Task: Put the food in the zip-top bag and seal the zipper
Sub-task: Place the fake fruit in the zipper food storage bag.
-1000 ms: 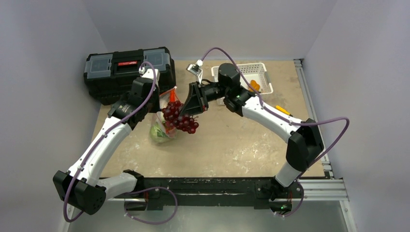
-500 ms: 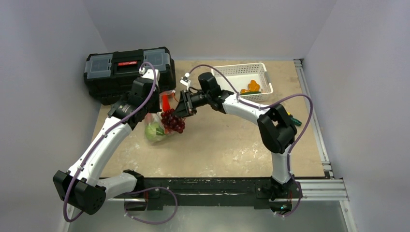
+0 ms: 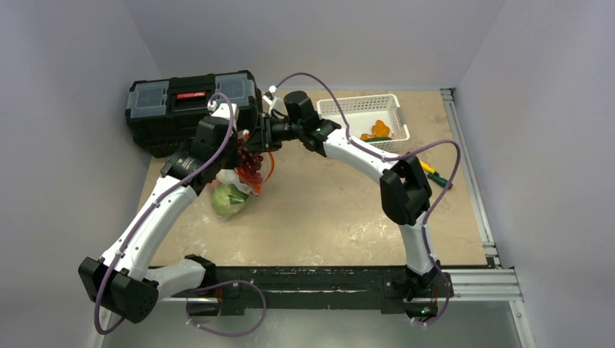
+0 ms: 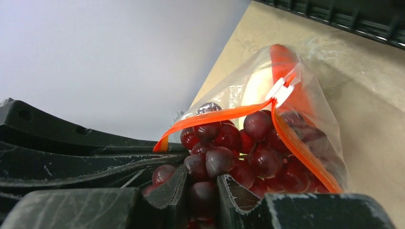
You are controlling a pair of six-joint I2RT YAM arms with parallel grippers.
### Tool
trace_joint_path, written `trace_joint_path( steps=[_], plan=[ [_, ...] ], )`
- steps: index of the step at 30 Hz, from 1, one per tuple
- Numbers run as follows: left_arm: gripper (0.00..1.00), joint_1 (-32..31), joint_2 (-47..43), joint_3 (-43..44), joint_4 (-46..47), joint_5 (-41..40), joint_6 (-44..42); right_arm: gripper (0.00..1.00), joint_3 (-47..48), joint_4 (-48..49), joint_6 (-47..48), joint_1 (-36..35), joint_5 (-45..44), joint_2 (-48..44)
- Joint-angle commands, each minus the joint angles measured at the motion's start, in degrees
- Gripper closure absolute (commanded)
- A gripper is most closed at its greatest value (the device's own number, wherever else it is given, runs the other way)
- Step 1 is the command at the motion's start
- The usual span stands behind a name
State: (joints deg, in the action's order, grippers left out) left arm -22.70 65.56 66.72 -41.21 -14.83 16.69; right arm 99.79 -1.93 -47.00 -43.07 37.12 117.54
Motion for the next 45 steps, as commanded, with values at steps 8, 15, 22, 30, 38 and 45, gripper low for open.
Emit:
trace_joint_path(
  steps=[8,15,22,30,38,45],
  plan=[
    [1.0,-1.1,-2.9,-0.1,4.2,5.7,-1.6,1.0,3.7,-11.3,21.2,-1.7,10.4,0.8],
    [1.0,-1.7,-2.5,-0.4,5.9,12.8,-2.5,1.0,-0.4,-15.8,30.4,-1.8,-6.4,-4.9],
    [1.0,-3.5,-2.6,-1.0,7.3,18.3,-3.9,1.0,-27.2,25.3,9.4,-5.6,-27.6,-18.6],
    [1.0,-4.6,-2.1,-1.2,7.3,18.2,-4.5,1.0,-28.2,32.0,9.0,-12.5,-38.7,-12.2],
    [1.0,-4.7,-2.0,-0.7,6.3,13.3,-4.0,0.8,-27.0,23.1,11.5,-12.6,-37.4,-10.4],
    [1.0,-4.6,-2.5,-0.4,4.9,5.8,-2.9,0.58,-22.5,9.2,14.6,-12.6,-33.2,-11.2]
  ],
)
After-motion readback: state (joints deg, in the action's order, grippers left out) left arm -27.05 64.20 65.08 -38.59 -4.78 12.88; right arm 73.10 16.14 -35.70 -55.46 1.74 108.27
